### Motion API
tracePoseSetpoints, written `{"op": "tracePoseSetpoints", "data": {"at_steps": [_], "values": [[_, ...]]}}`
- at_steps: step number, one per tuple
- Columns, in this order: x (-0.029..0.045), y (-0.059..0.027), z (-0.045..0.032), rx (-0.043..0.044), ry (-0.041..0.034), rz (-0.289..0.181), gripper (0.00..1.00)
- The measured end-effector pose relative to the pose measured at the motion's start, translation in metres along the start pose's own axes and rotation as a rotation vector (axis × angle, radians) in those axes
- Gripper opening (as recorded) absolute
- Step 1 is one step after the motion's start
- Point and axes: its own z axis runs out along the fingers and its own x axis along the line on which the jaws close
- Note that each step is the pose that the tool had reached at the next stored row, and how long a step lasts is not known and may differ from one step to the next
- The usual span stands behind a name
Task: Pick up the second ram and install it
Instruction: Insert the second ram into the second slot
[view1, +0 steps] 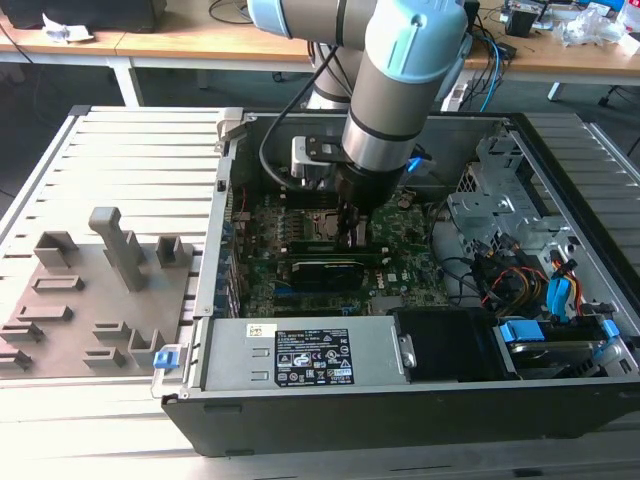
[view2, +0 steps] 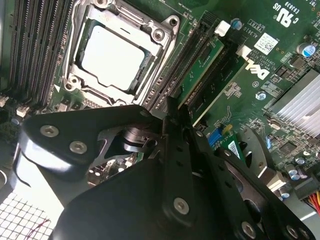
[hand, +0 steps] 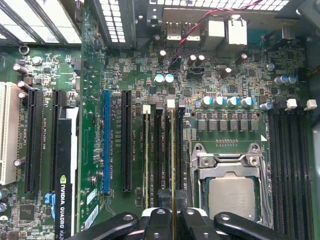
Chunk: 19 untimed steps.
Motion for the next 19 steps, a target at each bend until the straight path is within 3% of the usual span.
{"op": "tracePoseSetpoints", "data": {"at_steps": [2, 3, 6, 8, 9, 11, 19], "values": [[-0.0001, -0.0002, 0.0005, 0.0009, -0.0009, 0.0, 0.15], [-0.0001, -0.0001, 0.0004, 0.0001, -0.0005, 0.0, 0.21], [-0.0012, 0.0009, -0.0093, 0.0, 0.0001, 0.0, 0.21], [-0.0053, 0.0024, -0.0243, 0.0001, 0.0051, 0.001, 0.21], [-0.0077, 0.0033, -0.0325, 0.0001, 0.0095, 0.001, 0.13], [-0.0113, 0.0047, -0.0481, 0.0002, 0.0137, 0.001, 0.11], [-0.0114, 0.0049, -0.0497, 0.0003, 0.0138, 0.001, 0.11]]}}
